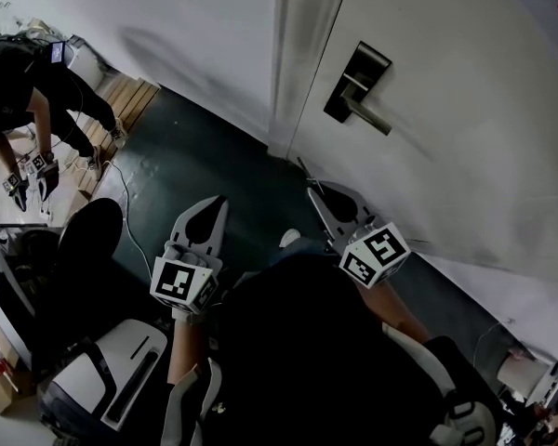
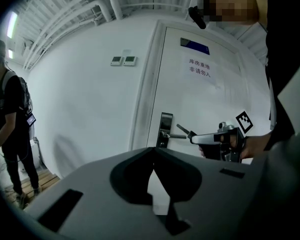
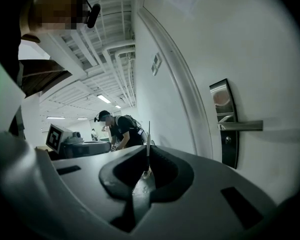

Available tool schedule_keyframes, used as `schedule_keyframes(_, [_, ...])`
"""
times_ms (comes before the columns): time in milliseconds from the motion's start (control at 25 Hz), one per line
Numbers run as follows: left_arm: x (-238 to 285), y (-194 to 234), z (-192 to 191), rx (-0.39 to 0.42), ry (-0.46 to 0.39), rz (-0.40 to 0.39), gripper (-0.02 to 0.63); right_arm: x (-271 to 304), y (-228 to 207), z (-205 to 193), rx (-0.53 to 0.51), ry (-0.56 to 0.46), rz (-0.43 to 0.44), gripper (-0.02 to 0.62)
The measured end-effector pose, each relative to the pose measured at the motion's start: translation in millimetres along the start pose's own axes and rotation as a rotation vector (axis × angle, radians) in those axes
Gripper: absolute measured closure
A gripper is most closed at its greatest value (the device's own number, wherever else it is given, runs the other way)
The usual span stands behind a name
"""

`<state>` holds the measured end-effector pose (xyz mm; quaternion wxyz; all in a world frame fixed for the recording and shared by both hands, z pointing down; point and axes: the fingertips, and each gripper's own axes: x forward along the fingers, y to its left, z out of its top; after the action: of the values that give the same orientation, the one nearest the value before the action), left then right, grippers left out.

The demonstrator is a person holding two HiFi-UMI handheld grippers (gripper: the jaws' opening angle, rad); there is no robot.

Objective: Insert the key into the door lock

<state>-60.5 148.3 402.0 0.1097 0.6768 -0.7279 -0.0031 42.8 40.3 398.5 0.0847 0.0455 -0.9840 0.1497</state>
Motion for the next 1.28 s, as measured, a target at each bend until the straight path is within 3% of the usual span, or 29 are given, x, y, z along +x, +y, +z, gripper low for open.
schedule_keyframes(280, [57.3,-1.7,14.8,0.021,0.030,-0.035,0.598,16.0,-37.0,7.3,0.031,0.023,0.010,0.563])
schedule_keyframes(560, [98.4,6.5,12.9,0.046,0.051,-0.119,0.598,25.9,-65.4,7.5,0.088,0.025,-0.049,0.563])
schedule_keyframes(1000, [153.2,44.7,26.1,0.089,0.112,-0.344,0.598,55.4,-93.5,5.7,0.206,-0.025,-0.244,0.563])
schedule_keyframes(1280, [182.4,58.9,23.8,0.112,0.160,-0.499,0.598,68.1,-119.8,-10.9,0.366,-0.084,-0.381,0.563])
